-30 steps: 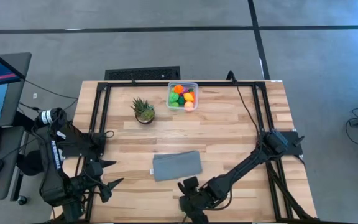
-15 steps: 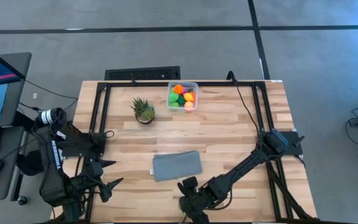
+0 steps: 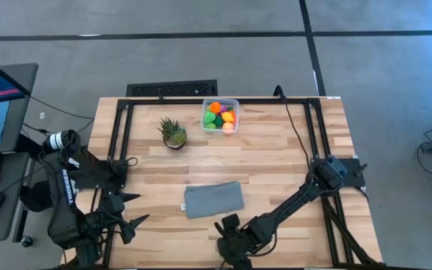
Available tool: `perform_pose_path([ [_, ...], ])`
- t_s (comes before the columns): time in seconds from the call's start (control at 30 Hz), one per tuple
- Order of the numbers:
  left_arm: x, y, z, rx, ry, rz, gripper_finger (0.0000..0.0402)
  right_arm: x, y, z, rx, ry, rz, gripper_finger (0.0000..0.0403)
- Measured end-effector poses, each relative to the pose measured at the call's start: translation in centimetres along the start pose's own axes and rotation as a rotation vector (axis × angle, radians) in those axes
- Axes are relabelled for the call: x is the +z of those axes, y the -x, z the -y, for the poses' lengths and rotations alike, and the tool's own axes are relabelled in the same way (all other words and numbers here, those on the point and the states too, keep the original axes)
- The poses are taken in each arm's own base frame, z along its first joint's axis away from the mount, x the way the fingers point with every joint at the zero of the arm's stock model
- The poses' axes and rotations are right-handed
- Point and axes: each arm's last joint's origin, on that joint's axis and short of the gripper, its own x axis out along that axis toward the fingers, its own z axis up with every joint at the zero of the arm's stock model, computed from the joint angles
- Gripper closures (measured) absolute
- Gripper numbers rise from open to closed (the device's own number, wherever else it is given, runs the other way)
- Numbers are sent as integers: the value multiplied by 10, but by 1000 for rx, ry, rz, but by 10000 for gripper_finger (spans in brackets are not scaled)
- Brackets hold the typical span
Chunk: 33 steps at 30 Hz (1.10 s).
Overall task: Pick and placing Produce into tupperware
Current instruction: Put the melon into the bin
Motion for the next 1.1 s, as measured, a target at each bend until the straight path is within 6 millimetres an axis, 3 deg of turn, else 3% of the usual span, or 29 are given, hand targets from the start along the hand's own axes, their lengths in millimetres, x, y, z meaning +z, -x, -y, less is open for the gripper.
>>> perform_pose_path([
  [0.67, 0, 0, 0, 2, 7, -10, 42, -4, -8, 0, -8, -14, -18, 54],
  [1.1, 0, 0, 0, 3, 10, -11, 42, 1, -9, 11, -21, -38, -14, 55],
])
